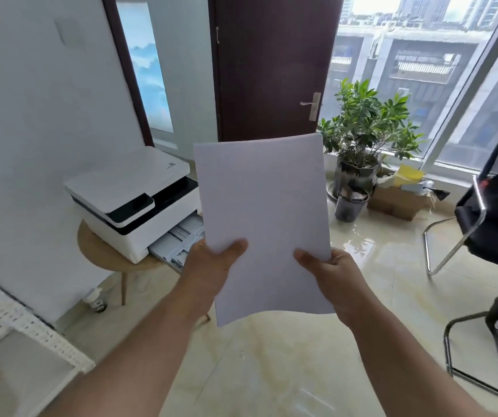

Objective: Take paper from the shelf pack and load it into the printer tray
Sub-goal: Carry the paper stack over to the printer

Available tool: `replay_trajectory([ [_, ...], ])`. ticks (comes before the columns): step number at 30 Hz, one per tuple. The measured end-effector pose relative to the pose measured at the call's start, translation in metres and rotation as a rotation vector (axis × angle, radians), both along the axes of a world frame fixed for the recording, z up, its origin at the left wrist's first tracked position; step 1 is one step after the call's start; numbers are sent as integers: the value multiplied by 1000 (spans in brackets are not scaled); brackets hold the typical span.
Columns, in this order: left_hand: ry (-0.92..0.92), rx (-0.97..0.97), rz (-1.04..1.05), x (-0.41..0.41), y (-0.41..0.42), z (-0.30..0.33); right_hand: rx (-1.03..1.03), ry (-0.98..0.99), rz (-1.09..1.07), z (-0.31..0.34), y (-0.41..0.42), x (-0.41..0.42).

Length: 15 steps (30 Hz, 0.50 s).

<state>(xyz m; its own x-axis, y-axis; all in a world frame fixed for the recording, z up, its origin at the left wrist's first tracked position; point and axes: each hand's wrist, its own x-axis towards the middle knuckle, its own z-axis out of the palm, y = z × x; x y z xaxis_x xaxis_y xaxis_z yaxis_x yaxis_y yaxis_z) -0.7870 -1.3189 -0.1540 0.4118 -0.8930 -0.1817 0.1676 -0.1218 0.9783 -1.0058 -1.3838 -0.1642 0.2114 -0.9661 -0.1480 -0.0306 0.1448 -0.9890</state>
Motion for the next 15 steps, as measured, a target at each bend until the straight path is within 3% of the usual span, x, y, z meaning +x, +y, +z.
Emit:
replay_trajectory([
  [15, 50, 54, 207, 72, -127, -68, 79, 164, 294, -45, -185, 90],
])
